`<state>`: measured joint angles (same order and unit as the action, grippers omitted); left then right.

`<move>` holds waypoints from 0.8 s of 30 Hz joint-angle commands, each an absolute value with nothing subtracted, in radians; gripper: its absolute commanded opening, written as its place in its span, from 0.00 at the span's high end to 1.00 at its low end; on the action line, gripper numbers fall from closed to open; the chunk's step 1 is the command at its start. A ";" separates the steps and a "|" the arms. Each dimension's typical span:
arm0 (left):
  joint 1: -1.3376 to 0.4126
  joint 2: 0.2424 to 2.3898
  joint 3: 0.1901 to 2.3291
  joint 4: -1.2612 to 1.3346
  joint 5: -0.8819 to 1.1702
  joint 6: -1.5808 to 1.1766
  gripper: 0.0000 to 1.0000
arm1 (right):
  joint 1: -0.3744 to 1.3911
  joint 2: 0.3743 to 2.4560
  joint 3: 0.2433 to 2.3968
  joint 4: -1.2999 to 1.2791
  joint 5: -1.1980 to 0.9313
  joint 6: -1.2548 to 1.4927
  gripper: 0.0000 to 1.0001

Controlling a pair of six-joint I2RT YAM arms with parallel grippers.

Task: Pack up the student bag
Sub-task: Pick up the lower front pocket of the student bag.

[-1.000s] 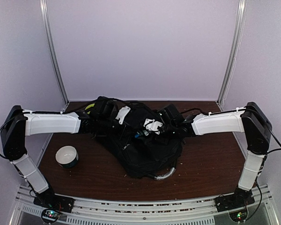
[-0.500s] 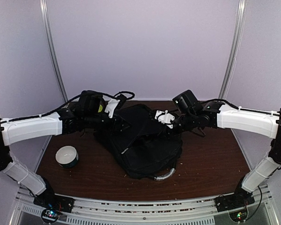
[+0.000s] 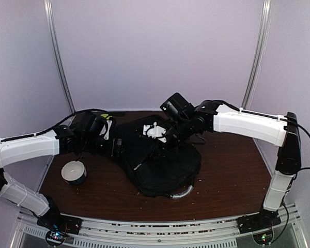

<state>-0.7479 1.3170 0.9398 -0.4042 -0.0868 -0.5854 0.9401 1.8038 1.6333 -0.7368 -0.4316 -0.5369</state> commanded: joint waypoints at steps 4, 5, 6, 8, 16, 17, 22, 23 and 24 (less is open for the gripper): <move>-0.701 1.315 0.851 -0.350 -0.076 -0.821 0.18 | 1.049 1.994 1.817 -0.835 -0.363 -0.598 0.56; -0.691 1.325 0.839 -0.331 -0.062 -0.838 0.18 | 1.058 2.011 1.831 -0.827 -0.346 -0.600 0.56; -0.682 1.333 0.827 -0.307 -0.043 -0.850 0.18 | 1.064 2.028 1.845 -0.821 -0.331 -0.600 0.56; -0.671 1.347 0.807 -0.262 -0.016 -0.875 0.18 | 1.069 2.062 1.884 -0.819 -0.316 -0.601 0.56; -0.632 1.403 0.794 -0.171 0.049 -0.872 0.20 | 1.076 2.171 1.974 -0.859 -0.233 -0.623 0.56; -0.627 1.407 0.794 -0.164 0.055 -0.869 0.20 | 1.076 2.177 1.974 -0.862 -0.227 -0.626 0.56; -0.617 1.433 0.792 -0.116 0.085 -0.863 0.21 | 1.076 2.206 1.973 -0.874 -0.208 -0.651 0.56; -0.615 1.442 0.794 -0.111 0.091 -0.861 0.22 | 1.075 2.213 1.973 -0.874 -0.206 -0.658 0.56; -0.615 1.449 0.795 -0.103 0.095 -0.860 0.23 | 1.076 2.222 1.975 -0.873 -0.200 -0.663 0.56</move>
